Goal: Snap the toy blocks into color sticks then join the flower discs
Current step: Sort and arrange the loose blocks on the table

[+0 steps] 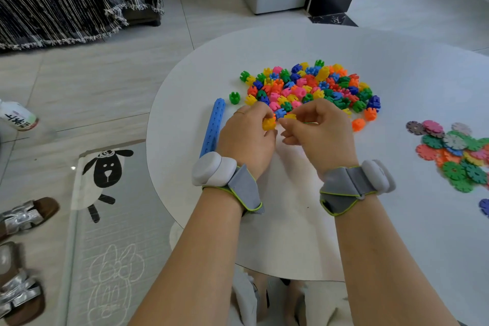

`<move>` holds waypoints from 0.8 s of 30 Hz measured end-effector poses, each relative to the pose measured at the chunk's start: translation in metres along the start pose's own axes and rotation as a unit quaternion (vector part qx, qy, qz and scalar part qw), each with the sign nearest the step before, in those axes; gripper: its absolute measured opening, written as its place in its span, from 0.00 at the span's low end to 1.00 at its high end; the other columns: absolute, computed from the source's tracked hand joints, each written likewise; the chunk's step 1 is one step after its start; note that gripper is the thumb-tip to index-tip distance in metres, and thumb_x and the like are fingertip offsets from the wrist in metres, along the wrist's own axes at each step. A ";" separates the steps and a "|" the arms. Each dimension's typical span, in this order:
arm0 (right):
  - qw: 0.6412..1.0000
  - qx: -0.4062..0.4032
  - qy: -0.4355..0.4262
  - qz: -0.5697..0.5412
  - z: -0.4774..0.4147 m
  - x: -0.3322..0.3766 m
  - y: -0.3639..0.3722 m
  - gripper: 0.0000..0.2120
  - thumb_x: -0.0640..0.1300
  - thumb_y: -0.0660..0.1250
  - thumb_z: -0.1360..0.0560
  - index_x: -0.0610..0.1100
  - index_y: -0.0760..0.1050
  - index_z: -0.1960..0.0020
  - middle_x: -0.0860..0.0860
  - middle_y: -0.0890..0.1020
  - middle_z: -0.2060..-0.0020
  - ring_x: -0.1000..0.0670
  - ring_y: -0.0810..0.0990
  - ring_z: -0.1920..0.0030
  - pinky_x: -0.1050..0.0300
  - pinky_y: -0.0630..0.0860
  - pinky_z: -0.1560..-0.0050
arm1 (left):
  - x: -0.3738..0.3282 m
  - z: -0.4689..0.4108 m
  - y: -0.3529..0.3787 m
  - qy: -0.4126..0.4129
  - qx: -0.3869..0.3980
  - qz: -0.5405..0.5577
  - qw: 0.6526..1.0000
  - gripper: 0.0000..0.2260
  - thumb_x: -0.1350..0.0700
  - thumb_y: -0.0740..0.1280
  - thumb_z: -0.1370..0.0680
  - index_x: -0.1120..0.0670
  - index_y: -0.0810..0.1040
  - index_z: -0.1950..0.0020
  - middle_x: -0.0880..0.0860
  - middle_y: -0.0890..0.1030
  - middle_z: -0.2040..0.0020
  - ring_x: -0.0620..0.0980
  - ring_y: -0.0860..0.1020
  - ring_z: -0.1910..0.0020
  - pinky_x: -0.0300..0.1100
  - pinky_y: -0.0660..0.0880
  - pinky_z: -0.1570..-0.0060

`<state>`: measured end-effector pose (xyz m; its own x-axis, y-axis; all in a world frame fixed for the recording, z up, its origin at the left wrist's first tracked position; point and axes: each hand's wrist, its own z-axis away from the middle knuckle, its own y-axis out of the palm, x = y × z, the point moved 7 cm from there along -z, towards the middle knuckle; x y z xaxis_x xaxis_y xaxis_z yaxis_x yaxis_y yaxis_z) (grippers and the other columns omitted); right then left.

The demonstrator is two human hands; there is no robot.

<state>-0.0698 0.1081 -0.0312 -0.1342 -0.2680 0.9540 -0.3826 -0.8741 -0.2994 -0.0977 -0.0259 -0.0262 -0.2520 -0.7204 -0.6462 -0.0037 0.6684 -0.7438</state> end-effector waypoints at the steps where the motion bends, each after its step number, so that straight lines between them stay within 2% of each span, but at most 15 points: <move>1: 1.000 0.009 0.001 -0.021 0.001 0.000 -0.001 0.07 0.35 0.74 0.30 0.41 0.77 0.56 0.45 0.81 0.64 0.48 0.84 0.68 0.49 0.83 0.62 | -0.001 0.000 0.001 0.004 0.000 0.004 1.000 0.08 0.57 0.67 0.25 0.51 0.78 0.46 0.52 0.77 0.49 0.51 0.75 0.52 0.40 0.71 0.56; 4: 0.997 0.039 0.012 -0.060 0.001 -0.002 -0.005 0.06 0.34 0.72 0.29 0.42 0.78 0.56 0.43 0.82 0.62 0.48 0.84 0.65 0.52 0.82 0.59 | -0.005 -0.001 0.004 0.006 0.010 0.005 1.000 0.11 0.59 0.67 0.25 0.52 0.79 0.43 0.53 0.76 0.45 0.51 0.74 0.48 0.34 0.66 0.54; 7: 0.995 0.073 0.018 -0.069 0.002 -0.003 -0.008 0.05 0.32 0.69 0.27 0.38 0.79 0.52 0.40 0.83 0.59 0.48 0.84 0.64 0.58 0.81 0.60 | -0.009 -0.001 0.005 0.011 0.012 0.013 1.000 0.11 0.60 0.67 0.25 0.53 0.80 0.44 0.54 0.78 0.49 0.52 0.76 0.51 0.36 0.69 0.54; 10: 0.997 0.063 -0.008 -0.032 0.001 -0.002 -0.016 0.04 0.35 0.70 0.27 0.41 0.80 0.54 0.44 0.83 0.61 0.52 0.83 0.64 0.60 0.80 0.64 | -0.017 0.001 0.007 0.012 0.014 0.027 0.999 0.11 0.59 0.68 0.26 0.53 0.80 0.44 0.54 0.79 0.50 0.51 0.76 0.52 0.39 0.71 0.52; 15: 0.998 0.048 -0.008 -0.046 0.000 -0.006 -0.026 0.05 0.37 0.72 0.29 0.46 0.80 0.59 0.48 0.84 0.61 0.48 0.83 0.59 0.55 0.82 0.56 | -0.025 0.002 0.008 0.022 0.015 0.036 0.999 0.10 0.59 0.69 0.27 0.54 0.81 0.46 0.55 0.81 0.53 0.52 0.76 0.52 0.42 0.72 0.50; 20: 0.994 0.058 0.011 -0.089 0.001 -0.012 -0.029 0.05 0.34 0.71 0.28 0.42 0.81 0.54 0.43 0.84 0.57 0.45 0.84 0.57 0.50 0.82 0.51 | -0.034 0.004 0.010 0.037 0.028 0.037 0.998 0.10 0.59 0.68 0.26 0.55 0.82 0.45 0.56 0.80 0.52 0.53 0.77 0.52 0.45 0.72 0.49; 24: 0.995 0.061 0.004 -0.080 0.001 -0.015 -0.030 0.06 0.34 0.71 0.28 0.38 0.81 0.51 0.42 0.84 0.57 0.44 0.84 0.57 0.50 0.82 0.51 | -0.038 0.004 0.014 0.051 0.032 0.017 0.998 0.10 0.60 0.67 0.26 0.55 0.82 0.45 0.58 0.79 0.52 0.55 0.76 0.53 0.49 0.73 0.50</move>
<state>-0.0548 0.1382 -0.0364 -0.0877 -0.1184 0.9891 -0.2867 -0.9479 -0.1389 -0.0845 0.0095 -0.0127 -0.3486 -0.6732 -0.6521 0.0671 0.6760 -0.7338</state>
